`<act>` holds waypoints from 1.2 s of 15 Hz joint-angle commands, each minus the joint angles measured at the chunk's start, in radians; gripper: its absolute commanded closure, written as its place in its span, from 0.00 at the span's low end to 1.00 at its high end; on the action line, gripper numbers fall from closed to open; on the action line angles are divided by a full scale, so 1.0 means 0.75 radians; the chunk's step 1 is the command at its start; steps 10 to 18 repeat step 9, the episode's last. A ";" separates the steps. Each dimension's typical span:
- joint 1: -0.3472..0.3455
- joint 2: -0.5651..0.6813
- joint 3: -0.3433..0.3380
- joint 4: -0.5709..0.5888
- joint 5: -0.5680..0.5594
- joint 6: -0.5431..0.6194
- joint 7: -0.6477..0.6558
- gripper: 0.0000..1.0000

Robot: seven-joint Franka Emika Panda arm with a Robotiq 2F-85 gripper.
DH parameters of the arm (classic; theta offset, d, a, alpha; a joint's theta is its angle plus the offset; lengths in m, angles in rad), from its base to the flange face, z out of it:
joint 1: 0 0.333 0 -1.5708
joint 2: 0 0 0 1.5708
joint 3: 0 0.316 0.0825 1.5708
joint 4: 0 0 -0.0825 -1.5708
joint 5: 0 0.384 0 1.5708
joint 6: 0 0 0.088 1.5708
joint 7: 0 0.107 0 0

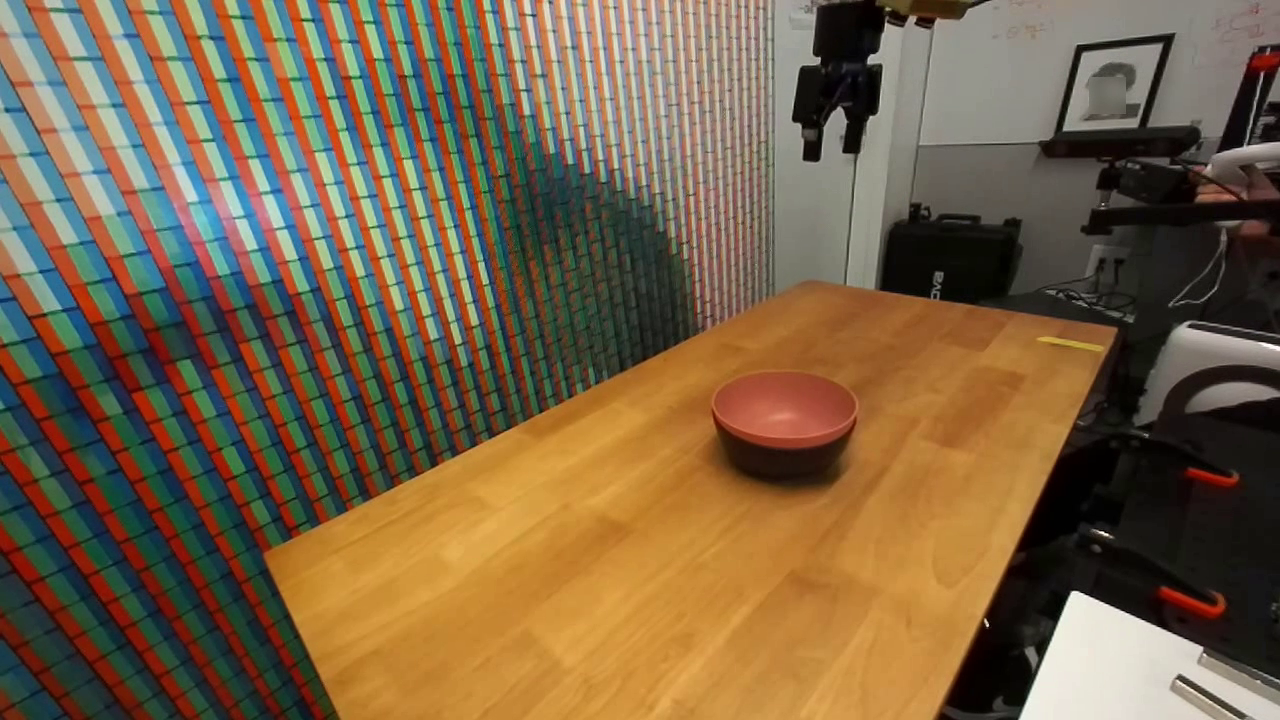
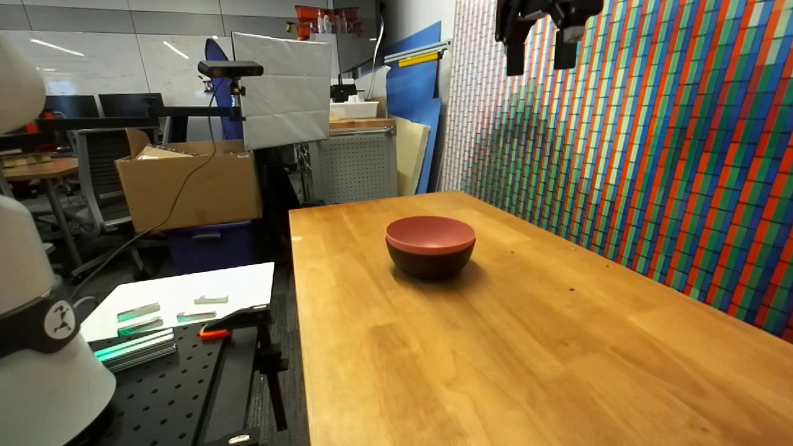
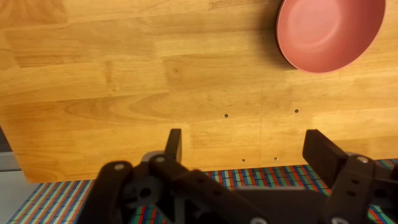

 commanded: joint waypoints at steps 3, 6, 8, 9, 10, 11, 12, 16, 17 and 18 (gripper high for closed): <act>-0.006 0.045 -0.006 0.175 0.037 -0.154 0.039 0.00; -0.001 0.018 -0.002 0.121 0.003 -0.124 0.030 0.00; -0.001 0.025 -0.003 0.139 0.004 -0.143 0.033 0.00; -0.001 0.028 -0.003 0.143 0.004 -0.145 0.033 0.00; -0.001 0.028 -0.003 0.143 0.004 -0.145 0.033 0.00; -0.001 0.028 -0.003 0.143 0.004 -0.145 0.033 0.00; -0.001 0.028 -0.003 0.143 0.004 -0.145 0.033 0.00; -0.001 0.028 -0.003 0.143 0.004 -0.145 0.033 0.00; -0.001 0.028 -0.003 0.143 0.004 -0.145 0.033 0.00; -0.001 0.028 -0.003 0.143 0.004 -0.145 0.033 0.00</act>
